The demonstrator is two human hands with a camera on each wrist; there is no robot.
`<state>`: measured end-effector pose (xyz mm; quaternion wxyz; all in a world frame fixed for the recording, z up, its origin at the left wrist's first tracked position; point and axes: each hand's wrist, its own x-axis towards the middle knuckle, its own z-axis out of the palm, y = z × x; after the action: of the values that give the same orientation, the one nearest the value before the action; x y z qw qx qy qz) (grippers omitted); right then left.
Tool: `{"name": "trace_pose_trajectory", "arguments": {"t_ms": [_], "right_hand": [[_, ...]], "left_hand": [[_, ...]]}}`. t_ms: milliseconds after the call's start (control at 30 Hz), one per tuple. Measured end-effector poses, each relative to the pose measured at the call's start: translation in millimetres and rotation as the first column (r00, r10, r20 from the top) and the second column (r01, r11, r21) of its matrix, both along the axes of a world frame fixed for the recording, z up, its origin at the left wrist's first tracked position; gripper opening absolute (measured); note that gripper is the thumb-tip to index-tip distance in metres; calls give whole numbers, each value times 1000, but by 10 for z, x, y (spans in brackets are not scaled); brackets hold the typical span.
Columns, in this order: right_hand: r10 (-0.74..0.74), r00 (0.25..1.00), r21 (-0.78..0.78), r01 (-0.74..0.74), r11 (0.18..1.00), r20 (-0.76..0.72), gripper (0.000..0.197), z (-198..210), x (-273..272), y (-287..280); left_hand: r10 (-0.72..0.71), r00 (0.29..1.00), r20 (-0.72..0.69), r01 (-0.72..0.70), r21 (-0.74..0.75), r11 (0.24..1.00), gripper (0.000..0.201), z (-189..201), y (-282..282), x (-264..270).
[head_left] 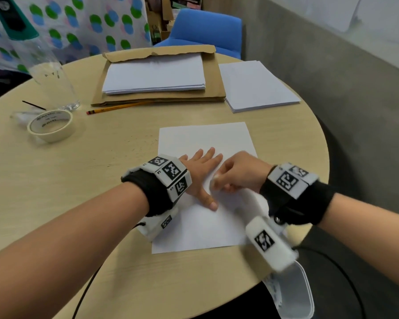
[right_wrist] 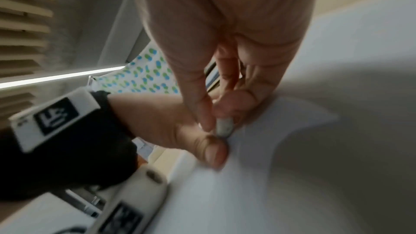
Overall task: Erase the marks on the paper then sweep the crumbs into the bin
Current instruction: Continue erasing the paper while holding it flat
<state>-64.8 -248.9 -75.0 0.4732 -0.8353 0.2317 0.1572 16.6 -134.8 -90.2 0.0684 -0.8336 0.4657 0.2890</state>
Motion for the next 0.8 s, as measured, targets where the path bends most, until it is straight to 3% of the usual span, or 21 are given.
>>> {"name": "trace_pose_trajectory", "arguments": {"t_ms": [67, 233, 367, 433, 600, 667, 800], "right_hand": [[40, 998, 32, -38, 999, -50, 11, 3, -37, 13], [-174, 983, -38, 176, 984, 56, 19, 62, 181, -208], [28, 999, 46, -27, 999, -25, 10, 6, -38, 55], [43, 998, 42, -40, 998, -54, 9, 20, -16, 2], [-171, 983, -51, 175, 983, 69, 18, 59, 196, -236], [-91, 994, -52, 94, 994, 56, 9, -1, 119, -106], [62, 998, 31, -61, 998, -27, 8, -17, -5, 27]], "left_hand": [[-2, 1000, 8, 2, 4, 1000, 125, -3, -7, 7], [6, 1000, -19, -6, -16, 1000, 124, 19, 13, -3], [-7, 1000, 11, 7, 8, 1000, 125, 8, -1, -7], [-7, 1000, 13, 7, 10, 1000, 125, 4, 0, -6], [7, 1000, -13, -7, -24, 1000, 125, 8, 24, -4], [4, 1000, -12, -4, -27, 1000, 125, 1, 15, -6], [-11, 1000, 15, 11, -7, 1000, 127, -9, -3, -9]]}}
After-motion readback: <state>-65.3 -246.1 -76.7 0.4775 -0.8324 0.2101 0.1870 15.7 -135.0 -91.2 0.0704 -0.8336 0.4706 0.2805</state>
